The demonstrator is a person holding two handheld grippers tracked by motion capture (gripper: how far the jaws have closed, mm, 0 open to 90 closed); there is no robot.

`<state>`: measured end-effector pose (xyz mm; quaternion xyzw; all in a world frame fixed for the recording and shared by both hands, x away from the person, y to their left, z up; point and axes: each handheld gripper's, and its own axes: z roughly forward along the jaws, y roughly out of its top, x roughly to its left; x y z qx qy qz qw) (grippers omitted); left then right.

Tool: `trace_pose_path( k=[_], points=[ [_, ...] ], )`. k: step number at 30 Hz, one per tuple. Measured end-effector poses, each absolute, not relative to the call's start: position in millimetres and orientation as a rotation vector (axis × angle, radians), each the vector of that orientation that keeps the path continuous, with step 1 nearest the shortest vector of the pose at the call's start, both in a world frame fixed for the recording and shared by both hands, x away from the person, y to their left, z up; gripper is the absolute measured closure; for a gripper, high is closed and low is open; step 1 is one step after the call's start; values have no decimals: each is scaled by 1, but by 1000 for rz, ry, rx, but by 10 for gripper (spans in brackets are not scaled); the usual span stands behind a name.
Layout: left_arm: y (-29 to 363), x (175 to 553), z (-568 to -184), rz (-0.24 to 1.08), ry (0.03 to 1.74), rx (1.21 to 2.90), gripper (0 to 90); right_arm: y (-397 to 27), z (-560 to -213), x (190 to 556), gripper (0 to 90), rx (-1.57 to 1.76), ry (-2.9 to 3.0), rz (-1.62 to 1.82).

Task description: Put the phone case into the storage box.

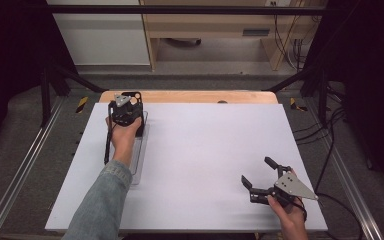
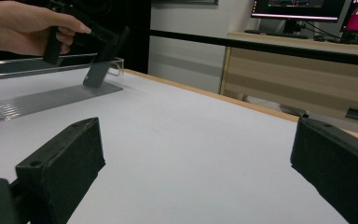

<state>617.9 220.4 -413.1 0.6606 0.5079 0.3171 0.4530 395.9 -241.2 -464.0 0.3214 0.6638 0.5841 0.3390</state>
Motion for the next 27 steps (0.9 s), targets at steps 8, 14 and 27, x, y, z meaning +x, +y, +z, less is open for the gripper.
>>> trace_pose_path(
  k=[8, 14, 27],
  points=[
    [218, 611, -403, 807, 1223, 1602, 641, -241, -463, 395, 30, 838, 1727, 1522],
    [218, 611, -404, 793, 1227, 1614, 577, -241, -463, 395, 29, 840, 1725, 1522],
    [218, 612, -405, 781, 1226, 1621, 500, -242, -463, 395, 28, 841, 1724, 1522]
  ],
)
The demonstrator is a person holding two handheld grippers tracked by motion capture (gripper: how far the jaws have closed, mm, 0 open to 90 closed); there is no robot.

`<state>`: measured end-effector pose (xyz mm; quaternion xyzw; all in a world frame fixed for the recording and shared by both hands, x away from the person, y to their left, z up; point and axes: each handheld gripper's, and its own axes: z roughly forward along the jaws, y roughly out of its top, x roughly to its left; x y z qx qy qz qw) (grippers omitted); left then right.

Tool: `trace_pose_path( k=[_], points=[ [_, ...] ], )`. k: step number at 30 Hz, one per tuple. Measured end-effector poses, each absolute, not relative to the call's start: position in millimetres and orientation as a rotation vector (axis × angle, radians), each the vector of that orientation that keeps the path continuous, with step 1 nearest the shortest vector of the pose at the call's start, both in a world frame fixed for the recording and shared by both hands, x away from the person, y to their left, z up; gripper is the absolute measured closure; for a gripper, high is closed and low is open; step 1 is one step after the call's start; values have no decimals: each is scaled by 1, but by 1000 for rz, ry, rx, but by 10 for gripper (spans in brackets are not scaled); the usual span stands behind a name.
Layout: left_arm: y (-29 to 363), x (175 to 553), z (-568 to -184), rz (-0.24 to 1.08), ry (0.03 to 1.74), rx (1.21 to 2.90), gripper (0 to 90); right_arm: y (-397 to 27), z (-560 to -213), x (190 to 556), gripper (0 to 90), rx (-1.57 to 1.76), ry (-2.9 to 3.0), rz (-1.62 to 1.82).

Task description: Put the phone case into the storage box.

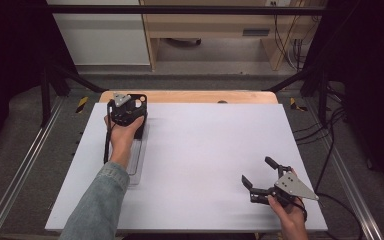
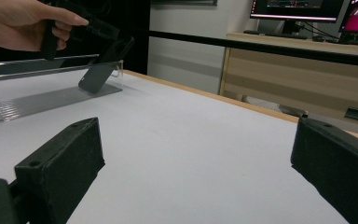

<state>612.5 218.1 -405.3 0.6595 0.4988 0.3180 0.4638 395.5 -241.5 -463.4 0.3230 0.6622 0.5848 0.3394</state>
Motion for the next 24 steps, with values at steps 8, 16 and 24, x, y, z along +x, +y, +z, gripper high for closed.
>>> trace_pose_path(
  k=[8, 16, 24],
  points=[
    [219, 613, -405, 772, 1232, 1620, 460, -241, -463, 396, 28, 841, 1724, 1522],
    [220, 613, -406, 756, 1229, 1630, 424, -241, -463, 396, 28, 841, 1725, 1521],
    [218, 612, -405, 754, 1231, 1623, 242, -241, -463, 395, 28, 840, 1724, 1522]
  ],
)
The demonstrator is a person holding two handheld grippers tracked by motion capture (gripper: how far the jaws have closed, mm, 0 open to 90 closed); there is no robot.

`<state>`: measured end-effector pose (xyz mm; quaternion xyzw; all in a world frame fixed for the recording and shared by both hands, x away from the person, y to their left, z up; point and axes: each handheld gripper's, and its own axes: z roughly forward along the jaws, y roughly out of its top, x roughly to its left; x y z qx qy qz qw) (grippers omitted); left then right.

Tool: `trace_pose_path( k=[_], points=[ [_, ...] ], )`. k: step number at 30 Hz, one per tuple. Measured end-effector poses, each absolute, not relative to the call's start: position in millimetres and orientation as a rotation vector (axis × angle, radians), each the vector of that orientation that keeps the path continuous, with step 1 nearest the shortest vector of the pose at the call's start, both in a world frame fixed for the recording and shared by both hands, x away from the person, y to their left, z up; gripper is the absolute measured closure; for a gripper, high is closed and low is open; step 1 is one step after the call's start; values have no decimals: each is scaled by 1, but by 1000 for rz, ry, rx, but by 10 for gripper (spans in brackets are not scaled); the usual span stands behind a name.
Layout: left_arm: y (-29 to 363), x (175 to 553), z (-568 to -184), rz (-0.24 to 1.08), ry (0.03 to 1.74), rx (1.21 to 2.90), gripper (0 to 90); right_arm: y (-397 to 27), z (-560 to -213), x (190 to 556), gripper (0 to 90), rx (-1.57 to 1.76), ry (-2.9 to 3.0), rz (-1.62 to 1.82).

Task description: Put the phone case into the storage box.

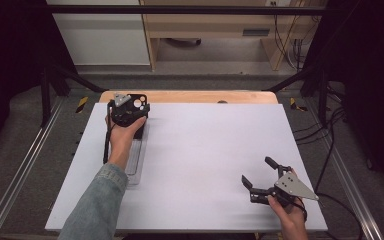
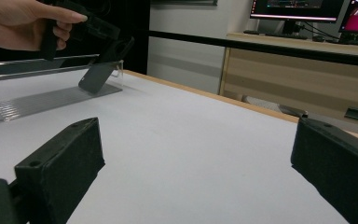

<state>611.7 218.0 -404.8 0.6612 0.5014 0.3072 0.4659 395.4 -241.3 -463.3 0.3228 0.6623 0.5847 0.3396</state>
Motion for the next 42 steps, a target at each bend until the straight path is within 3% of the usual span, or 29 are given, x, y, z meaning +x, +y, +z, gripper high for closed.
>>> trace_pose_path(
  k=[6, 15, 42],
  points=[
    [219, 610, -403, 725, 1232, 1602, 147, -241, -463, 395, 28, 838, 1727, 1521],
    [215, 607, -400, 712, 1210, 1623, 87, -240, -463, 395, 27, 836, 1728, 1519],
    [209, 599, -396, 721, 1153, 1702, 37, -240, -463, 395, 25, 840, 1729, 1517]
  ],
)
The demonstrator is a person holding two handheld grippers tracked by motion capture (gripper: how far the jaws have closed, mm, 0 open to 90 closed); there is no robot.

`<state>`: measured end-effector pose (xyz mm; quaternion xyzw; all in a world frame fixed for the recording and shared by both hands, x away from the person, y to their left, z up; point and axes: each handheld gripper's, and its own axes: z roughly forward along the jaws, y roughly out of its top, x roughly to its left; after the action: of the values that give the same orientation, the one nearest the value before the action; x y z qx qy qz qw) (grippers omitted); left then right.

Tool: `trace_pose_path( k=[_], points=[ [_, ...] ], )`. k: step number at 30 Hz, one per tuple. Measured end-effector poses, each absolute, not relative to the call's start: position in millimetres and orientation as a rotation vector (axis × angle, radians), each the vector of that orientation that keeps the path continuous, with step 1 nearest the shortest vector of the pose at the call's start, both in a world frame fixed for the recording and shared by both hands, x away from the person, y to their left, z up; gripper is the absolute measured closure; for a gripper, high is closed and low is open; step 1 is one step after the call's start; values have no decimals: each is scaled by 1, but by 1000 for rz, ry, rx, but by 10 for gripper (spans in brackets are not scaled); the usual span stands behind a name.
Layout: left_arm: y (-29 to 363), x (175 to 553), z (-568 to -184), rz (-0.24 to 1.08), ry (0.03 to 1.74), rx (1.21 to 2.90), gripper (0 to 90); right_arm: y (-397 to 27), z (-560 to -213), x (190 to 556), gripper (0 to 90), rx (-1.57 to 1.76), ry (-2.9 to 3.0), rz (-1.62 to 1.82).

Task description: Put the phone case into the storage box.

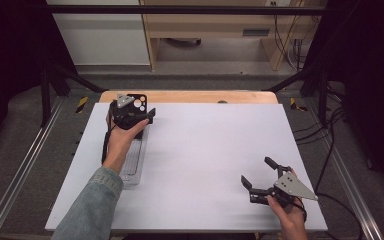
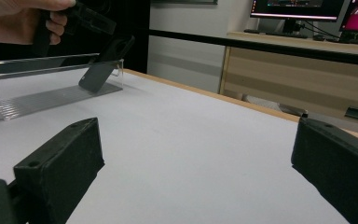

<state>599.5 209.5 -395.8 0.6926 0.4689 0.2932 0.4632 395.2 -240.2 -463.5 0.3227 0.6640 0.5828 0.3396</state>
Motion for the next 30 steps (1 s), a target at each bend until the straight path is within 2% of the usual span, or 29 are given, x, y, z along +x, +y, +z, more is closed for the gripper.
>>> trace_pose_path(
  k=[17, 30],
  points=[
    [204, 589, -392, 659, 1092, 1730, 30, -240, -464, 395, 24, 841, 1731, 1515],
    [205, 577, -387, 663, 1058, 1712, 31, -240, -464, 395, 23, 845, 1731, 1514]
  ],
)
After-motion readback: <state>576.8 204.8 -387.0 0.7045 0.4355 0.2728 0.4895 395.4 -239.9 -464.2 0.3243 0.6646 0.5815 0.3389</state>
